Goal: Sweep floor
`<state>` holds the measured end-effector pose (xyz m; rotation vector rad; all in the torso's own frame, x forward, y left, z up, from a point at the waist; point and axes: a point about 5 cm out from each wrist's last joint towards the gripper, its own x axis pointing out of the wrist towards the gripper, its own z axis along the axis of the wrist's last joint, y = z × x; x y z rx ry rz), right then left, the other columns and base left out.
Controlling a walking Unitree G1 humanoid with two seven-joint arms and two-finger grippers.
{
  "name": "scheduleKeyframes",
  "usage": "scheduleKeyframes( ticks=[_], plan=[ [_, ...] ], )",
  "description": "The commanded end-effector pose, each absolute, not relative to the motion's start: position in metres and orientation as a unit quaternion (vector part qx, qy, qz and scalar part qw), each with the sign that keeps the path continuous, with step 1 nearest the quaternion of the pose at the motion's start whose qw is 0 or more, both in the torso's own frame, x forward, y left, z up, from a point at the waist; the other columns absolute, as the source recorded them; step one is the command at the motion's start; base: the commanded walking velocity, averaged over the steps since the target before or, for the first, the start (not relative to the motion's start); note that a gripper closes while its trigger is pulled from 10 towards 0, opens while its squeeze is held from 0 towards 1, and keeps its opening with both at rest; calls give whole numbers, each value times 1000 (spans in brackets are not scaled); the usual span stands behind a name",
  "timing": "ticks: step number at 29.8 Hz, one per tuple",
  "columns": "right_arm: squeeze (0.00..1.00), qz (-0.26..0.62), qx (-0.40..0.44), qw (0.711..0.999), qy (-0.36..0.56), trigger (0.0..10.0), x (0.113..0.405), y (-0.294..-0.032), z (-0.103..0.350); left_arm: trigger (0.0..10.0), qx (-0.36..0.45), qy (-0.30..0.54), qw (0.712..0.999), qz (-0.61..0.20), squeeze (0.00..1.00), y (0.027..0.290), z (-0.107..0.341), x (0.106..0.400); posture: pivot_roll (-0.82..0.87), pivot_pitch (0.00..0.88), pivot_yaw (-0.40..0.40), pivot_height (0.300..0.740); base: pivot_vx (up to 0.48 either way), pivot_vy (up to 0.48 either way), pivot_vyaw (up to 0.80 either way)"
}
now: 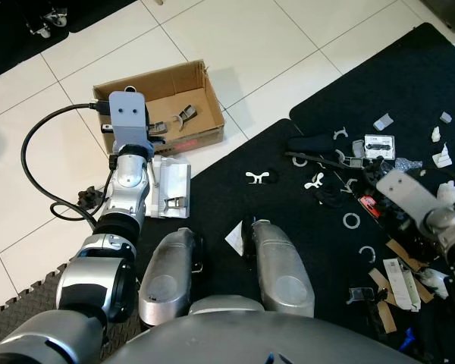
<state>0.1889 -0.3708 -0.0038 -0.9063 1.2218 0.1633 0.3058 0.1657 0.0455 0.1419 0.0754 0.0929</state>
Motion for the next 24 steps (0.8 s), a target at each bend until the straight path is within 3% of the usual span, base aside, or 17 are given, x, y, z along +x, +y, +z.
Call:
scheduleKeyframes(
  ticks=[1,8,10,15,18,21,24],
  plan=[
    [0,63,-416,694,584,10000,174,-383,-3,10000,76,33,996,44,0,164,45,305,-10,136,2,740,0,0,0],
    [0,99,-384,675,622,10000,150,-380,-17,10000,75,35,996,43,0,163,44,304,-14,138,0,740,0,0,0],
    [0,152,-359,644,658,10000,127,-371,-32,10000,75,35,996,44,0,163,44,304,-12,139,-3,740,0,0,0],
    [0,205,-328,616,686,10000,103,-358,-47,10000,75,36,996,44,0,163,44,304,-13,139,-5,740,0,0,0],
    [0,276,-286,593,701,10000,79,-332,-65,10000,75,38,996,43,0,163,43,304,-16,142,-3,740,0,0,0],
    [0,289,-274,593,699,10000,77,-325,-69,10000,75,38,996,43,0,163,43,304,-16,142,-3,740,0,0,0],
    [0,312,-206,653,658,10000,85,-292,-80,10000,75,39,996,43,0,163,43,304,-17,138,-3,740,0,0,0]
  ],
)
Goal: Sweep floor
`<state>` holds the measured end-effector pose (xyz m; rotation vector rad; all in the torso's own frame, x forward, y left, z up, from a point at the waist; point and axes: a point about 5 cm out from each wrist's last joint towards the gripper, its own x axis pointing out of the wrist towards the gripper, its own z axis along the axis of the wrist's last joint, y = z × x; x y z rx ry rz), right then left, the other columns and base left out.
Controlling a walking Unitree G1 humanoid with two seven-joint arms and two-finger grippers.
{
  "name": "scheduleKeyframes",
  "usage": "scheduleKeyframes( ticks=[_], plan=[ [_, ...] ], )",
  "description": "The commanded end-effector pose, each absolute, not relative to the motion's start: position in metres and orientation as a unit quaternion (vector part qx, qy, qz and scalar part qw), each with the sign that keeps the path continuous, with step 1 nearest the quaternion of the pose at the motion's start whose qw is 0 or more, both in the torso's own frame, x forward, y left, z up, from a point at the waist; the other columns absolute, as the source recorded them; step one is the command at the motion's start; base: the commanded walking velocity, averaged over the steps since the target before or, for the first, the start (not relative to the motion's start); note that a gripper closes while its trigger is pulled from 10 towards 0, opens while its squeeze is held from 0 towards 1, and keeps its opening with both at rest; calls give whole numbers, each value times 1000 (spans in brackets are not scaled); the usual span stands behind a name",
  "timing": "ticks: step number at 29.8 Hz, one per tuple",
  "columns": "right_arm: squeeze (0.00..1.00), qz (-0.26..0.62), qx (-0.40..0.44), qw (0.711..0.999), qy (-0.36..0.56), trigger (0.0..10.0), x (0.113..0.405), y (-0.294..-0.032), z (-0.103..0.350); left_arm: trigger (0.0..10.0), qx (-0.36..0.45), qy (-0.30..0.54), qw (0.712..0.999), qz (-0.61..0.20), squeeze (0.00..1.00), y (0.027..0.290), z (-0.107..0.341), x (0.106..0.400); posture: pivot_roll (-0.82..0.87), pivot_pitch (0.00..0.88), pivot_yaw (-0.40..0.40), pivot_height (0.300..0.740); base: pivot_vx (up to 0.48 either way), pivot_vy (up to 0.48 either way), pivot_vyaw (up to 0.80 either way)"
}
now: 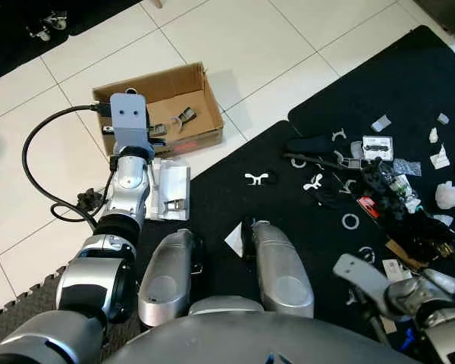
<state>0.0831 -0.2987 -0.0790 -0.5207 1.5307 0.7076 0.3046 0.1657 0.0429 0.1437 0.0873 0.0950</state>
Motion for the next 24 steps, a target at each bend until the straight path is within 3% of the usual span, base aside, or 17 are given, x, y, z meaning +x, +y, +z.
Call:
scheduleKeyframes(
  ticks=[1,2,3,10,11,19,23,24],
  plan=[
    [0,312,-206,653,658,10000,85,-292,-80,10000,75,39,996,43,0,163,43,304,-17,138,-3,740,0,0,0],
    [0,303,-170,699,625,10000,97,-274,-84,10000,75,39,996,43,0,163,43,304,-17,136,-5,740,0,0,0],
    [0,294,-155,718,611,10000,102,-267,-86,10000,75,39,996,43,0,163,43,304,-17,136,-5,740,0,0,0],
    [0,210,-119,778,580,10000,110,-243,-95,10000,74,37,996,43,0,162,43,304,-9,128,-13,740,0,0,0],
    [0,150,-120,811,553,10000,116,-237,-97,10000,74,36,996,43,0,162,44,304,-6,127,-11,740,0,0,0],
    [0,18,-161,859,487,10000,139,-249,-87,10000,77,36,996,40,0,163,44,304,-9,123,0,740,0,0,0],
    [0,-52,-118,872,471,10000,138,-257,-85,10000,78,35,996,38,0,162,45,306,-5,121,-2,740,0,0,0],
    [0,-88,-75,881,459,10000,137,-259,-84,10000,78,34,996,39,0,162,45,306,-10,121,-5,740,0,0,0]
  ],
)
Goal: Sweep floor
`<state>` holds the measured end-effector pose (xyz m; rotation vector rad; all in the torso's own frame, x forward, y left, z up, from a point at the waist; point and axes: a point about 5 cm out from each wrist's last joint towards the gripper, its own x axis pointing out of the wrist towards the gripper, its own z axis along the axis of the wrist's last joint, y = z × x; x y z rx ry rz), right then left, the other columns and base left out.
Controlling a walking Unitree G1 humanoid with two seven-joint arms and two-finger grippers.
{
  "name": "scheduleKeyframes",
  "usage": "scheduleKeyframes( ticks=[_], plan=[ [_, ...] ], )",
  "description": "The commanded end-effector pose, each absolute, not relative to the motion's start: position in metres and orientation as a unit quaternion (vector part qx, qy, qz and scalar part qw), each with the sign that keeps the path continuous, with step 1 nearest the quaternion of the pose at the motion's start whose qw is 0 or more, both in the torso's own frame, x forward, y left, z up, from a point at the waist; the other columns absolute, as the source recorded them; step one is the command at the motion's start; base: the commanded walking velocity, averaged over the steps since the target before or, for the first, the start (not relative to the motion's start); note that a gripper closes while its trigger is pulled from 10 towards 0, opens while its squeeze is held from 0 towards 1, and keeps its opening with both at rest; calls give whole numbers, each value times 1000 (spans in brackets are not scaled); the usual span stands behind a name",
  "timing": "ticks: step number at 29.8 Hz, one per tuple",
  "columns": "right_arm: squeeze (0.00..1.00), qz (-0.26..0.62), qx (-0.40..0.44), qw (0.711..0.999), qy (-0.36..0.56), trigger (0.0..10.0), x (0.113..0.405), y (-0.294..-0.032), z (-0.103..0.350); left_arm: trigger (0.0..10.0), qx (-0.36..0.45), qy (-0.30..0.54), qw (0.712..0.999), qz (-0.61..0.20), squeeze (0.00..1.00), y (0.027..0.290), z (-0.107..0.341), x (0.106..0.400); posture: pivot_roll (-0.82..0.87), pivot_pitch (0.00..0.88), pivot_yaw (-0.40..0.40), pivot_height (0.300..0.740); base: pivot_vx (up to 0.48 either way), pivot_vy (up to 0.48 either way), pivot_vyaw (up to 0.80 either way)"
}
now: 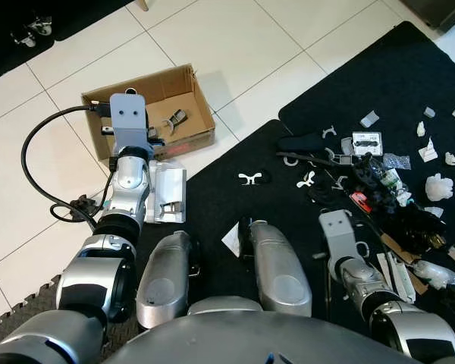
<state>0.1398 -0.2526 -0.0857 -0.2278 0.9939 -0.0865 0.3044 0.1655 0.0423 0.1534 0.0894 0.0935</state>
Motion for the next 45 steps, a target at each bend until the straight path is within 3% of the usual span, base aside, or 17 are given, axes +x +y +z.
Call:
scheduleKeyframes(
  ticks=[1,3,6,17,21,28,30,33,41,45],
  plan=[
    [0,-88,-75,881,459,10000,137,-259,-84,10000,78,34,996,39,0,162,45,306,-10,121,-5,740,0,0,0],
    [0,-137,6,896,423,10000,137,-260,-82,10000,77,35,996,39,0,161,45,306,-11,122,-7,740,0,0,0],
    [0,-156,61,903,396,10000,137,-258,-81,10000,76,36,996,39,0,161,44,305,-11,122,-7,740,0,0,0],
    [0,-103,163,935,298,10000,152,-239,-73,10000,77,33,996,37,0,162,46,306,-14,133,6,740,0,0,0],
    [0,-45,155,957,242,10000,171,-227,-60,10000,76,32,996,32,0,159,46,307,-20,133,10,740,0,0,0],
    [0,-32,155,964,214,10000,183,-224,-52,10000,75,31,996,30,0,157,47,308,-29,136,14,740,0,0,0],
    [0,-3,110,981,160,10000,212,-215,-32,10000,73,30,997,26,0,154,48,309,-27,130,16,740,0,0,0],
    [0,26,66,991,117,10000,233,-200,-15,10000,72,28,997,22,0,151,49,310,-22,125,16,740,0,0,0],
    [0,90,43,993,59,10000,261,-166,9,10000,69,24,997,18,0,147,50,311,-23,120,14,740,0,0,0],
    [0,94,40,993,59,10000,265,-162,11,10000,67,23,997,17,0,144,50,310,-21,117,12,740,0,0,0]
  ],
)
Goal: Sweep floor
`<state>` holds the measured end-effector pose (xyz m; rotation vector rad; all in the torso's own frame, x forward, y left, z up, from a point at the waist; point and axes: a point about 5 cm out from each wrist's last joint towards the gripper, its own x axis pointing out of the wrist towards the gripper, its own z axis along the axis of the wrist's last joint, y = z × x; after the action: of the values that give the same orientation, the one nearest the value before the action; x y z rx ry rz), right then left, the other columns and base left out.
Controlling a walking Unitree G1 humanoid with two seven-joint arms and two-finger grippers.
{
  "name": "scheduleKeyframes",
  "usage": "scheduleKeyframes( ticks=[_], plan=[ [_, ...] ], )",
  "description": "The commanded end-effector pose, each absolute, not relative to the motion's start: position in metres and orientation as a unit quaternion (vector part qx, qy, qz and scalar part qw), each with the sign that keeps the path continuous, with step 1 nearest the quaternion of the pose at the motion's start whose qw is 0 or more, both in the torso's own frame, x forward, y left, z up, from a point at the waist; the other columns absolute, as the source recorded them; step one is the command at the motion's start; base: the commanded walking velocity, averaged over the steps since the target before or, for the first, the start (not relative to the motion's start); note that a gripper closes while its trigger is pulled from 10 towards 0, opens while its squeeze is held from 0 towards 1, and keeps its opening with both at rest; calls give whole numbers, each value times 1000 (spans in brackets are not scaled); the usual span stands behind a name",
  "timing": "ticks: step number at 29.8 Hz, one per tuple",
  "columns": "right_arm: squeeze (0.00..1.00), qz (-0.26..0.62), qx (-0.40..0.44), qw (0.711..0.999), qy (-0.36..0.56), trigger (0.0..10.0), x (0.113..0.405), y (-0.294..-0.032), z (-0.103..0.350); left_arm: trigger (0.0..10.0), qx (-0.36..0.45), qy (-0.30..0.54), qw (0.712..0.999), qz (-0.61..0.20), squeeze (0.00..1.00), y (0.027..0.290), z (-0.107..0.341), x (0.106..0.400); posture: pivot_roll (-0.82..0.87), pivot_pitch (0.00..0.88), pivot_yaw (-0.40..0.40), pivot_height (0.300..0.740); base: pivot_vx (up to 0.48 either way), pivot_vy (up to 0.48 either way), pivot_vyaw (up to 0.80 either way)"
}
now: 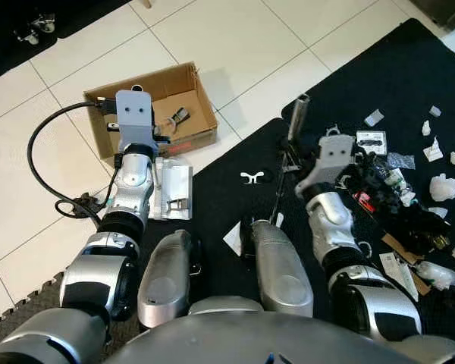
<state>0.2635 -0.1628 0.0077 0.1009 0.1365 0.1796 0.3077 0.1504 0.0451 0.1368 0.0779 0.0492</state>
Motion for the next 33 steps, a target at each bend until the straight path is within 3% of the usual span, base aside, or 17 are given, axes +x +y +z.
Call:
scheduleKeyframes(
  ticks=[1,33],
  plan=[
    [0,97,37,993,59,10000,265,-161,11,10000,66,23,997,16,0,144,50,310,-22,117,11,740,0,0,0],
    [0,84,2,993,83,10000,265,-168,6,10000,68,35,997,22,0,145,44,306,-21,109,5,740,0,0,0]
  ],
)
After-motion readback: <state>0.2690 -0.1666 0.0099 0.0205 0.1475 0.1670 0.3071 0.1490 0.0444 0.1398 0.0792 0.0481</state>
